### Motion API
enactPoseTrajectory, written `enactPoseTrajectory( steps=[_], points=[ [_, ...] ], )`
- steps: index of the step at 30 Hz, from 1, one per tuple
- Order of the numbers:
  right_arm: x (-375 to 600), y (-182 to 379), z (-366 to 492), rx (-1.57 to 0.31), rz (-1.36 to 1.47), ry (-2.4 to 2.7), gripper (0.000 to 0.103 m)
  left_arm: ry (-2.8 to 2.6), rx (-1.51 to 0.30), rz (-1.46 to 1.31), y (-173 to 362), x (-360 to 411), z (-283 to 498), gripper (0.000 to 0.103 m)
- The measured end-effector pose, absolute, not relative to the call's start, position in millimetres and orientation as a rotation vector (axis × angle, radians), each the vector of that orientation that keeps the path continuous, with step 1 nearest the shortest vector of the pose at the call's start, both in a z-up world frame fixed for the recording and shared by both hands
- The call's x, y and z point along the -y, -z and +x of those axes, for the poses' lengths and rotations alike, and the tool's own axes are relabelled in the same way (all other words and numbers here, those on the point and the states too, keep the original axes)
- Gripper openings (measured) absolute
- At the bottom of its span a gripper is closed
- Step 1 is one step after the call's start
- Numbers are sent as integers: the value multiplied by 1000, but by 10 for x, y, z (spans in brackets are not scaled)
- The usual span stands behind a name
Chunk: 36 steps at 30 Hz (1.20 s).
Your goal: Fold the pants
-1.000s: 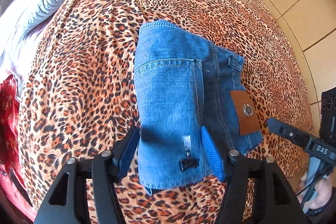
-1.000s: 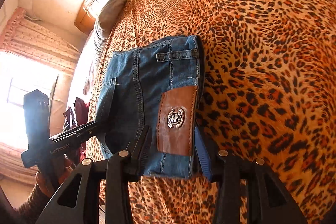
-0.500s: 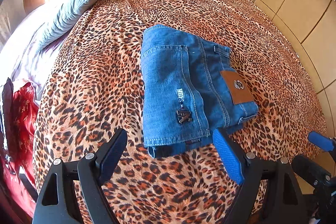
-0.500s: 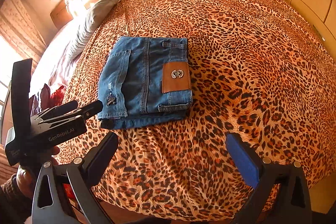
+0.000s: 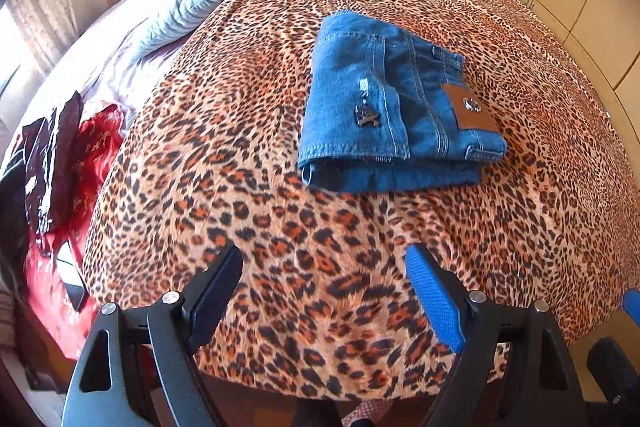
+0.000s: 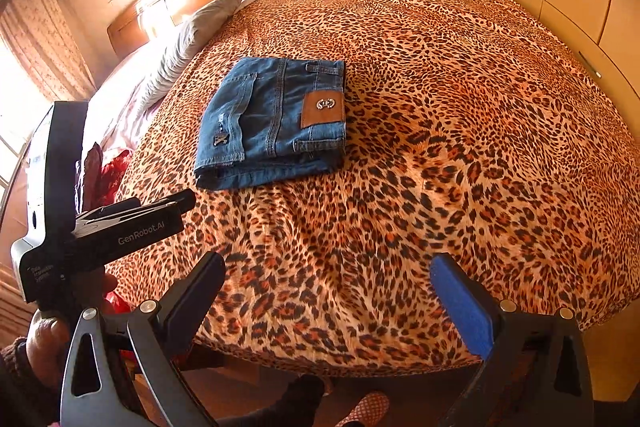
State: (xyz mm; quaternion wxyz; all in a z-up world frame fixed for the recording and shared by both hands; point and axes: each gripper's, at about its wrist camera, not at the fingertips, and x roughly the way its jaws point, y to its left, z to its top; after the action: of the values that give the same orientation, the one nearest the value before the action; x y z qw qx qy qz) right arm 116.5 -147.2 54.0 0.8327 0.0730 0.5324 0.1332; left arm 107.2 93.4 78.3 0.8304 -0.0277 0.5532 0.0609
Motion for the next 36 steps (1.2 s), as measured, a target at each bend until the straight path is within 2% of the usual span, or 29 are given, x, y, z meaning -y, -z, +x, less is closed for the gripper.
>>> enactPoseTrajectory(
  steps=[19, 24, 32, 36],
  points=[
    [1892, -796, 685, -1018, 96, -253, 103, -210, -1020, -56, -1266, -557, 183, 84],
    [1964, -827, 603, -1009, 95, -247, 103, -191, -949, -16, -1383, -396, 70, 94],
    [2083, -852, 534, -1004, 108, -224, 103, -175, -915, -32, -1536, -342, 42, 101],
    [2104, -858, 516, -1004, 113, -220, 103, -160, -915, -27, -1577, -344, 62, 102]
  ],
)
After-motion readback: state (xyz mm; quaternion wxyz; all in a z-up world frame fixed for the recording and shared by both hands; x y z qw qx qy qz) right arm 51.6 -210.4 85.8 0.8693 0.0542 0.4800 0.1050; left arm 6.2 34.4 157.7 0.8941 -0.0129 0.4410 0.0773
